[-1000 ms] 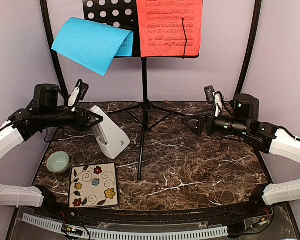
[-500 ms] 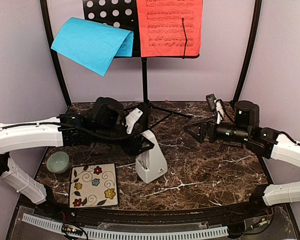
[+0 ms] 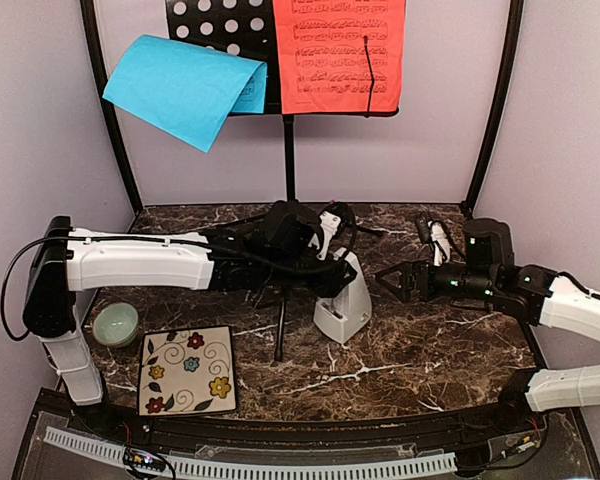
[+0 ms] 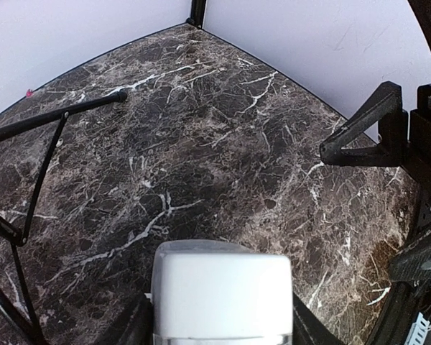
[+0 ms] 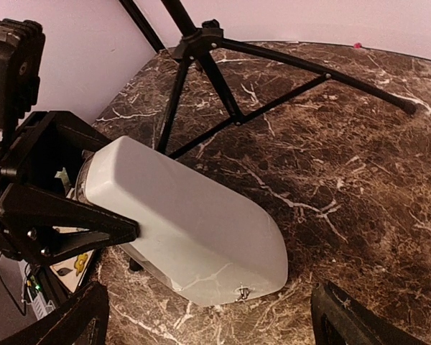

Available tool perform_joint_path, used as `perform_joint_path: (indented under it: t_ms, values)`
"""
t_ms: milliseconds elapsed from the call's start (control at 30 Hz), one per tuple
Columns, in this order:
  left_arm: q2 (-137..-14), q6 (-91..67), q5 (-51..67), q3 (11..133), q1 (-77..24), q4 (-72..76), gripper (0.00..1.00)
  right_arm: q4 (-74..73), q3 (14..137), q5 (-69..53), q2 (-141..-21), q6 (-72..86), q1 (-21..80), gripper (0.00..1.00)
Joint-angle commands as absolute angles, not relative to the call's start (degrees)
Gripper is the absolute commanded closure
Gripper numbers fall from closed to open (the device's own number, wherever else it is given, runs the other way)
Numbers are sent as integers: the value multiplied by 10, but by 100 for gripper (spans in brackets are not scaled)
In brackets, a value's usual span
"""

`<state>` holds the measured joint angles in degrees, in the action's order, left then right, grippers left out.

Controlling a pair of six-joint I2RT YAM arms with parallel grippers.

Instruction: Set up the instrument practice props

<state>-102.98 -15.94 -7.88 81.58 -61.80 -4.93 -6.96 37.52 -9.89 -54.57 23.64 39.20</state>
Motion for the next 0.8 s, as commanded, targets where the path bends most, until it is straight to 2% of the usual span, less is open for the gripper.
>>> perform_joint_path:
  t_ms: [0,167,233,267,300,500,567,633,767]
  values:
    - [-1040,-196,-104,859,-631,12,63,-63,358,-88,-559,254,373,2]
    - [-1047,-196,-84,863,-631,19,35,-50,330,-96,-561,257,347,2]
    - [-1034,-184,-72,851,-629,25,11,-44,320,-105,-563,257,339,3]
    - [-1024,-179,-54,838,-625,33,3,-42,316,-108,-564,256,336,3]
    - [-1014,-176,-32,829,-619,37,1,-41,312,-110,-565,256,335,3]
    - [-930,-147,51,735,-566,20,2,-44,298,-105,-582,248,333,6]
    - [-905,-144,64,691,-537,12,9,-31,286,-115,-591,252,334,7]
    - [-885,-130,77,662,-519,-1,21,-10,277,-122,-605,259,334,9]
    - [-901,-54,53,669,-518,-67,37,25,268,-127,-644,271,335,11]
